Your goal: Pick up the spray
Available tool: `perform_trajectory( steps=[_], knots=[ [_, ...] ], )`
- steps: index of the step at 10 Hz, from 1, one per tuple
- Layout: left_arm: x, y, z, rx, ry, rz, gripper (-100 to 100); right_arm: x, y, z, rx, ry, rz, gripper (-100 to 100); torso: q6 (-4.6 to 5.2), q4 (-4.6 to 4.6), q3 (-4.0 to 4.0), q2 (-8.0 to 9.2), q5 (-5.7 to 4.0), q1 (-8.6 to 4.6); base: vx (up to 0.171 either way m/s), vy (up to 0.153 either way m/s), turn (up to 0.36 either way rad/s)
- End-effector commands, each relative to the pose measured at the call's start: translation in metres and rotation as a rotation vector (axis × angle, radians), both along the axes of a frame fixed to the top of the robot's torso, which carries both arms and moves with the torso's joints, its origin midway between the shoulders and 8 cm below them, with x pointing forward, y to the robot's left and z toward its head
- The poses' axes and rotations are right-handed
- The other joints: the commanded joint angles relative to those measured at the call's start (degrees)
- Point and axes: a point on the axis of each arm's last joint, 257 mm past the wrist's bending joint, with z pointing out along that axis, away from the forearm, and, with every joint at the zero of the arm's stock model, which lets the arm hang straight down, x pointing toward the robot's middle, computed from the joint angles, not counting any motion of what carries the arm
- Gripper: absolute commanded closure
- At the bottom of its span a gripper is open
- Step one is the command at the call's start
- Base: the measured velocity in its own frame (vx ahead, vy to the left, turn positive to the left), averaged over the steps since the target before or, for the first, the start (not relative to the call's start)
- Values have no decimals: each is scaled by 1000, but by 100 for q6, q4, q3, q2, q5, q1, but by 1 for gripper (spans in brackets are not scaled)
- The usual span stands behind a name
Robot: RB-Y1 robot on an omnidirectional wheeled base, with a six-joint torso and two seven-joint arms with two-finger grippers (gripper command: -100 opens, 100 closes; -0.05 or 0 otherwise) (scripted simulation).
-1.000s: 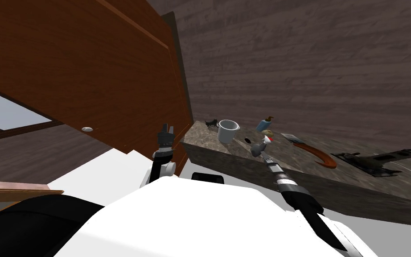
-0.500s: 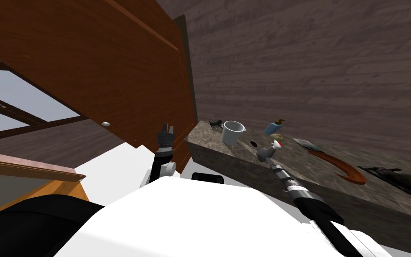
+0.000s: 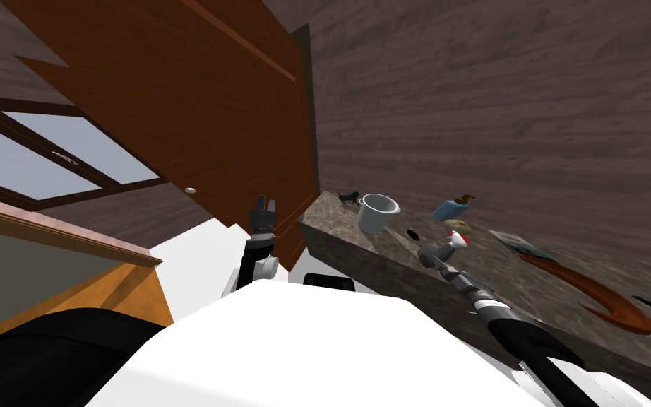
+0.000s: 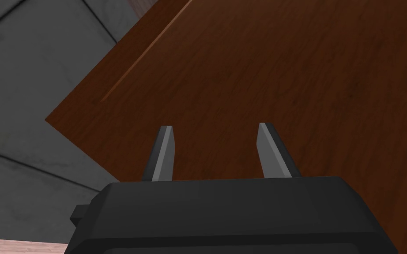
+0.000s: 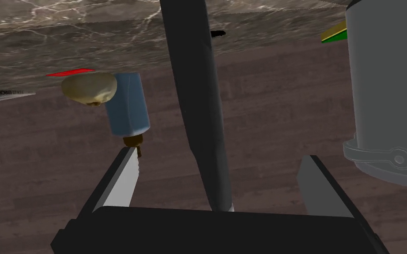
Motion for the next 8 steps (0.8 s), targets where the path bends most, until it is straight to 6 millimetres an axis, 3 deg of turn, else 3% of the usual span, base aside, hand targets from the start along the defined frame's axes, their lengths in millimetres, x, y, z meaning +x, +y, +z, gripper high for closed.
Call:
perform_trajectory(
  steps=[1,6,7,8],
  knots=[
    [0,0,0,0,0,0,0,-4,-14,-1,-59,46,5,-100,0,0,0,0,0,0,20,2,147],
    [0,0,0,0,0,0,0,-13,-45,1,-185,141,12,-100,2,0,0,1,-1,1,17,2,118],
    [0,0,0,0,0,0,0,-12,-41,2,-169,129,13,-100,2,0,1,1,0,2,7,-1,23],
    [0,0,0,0,0,0,0,-12,-42,2,-172,131,12,0,5,1,3,4,-1,2,0,0,0]
  ],
)
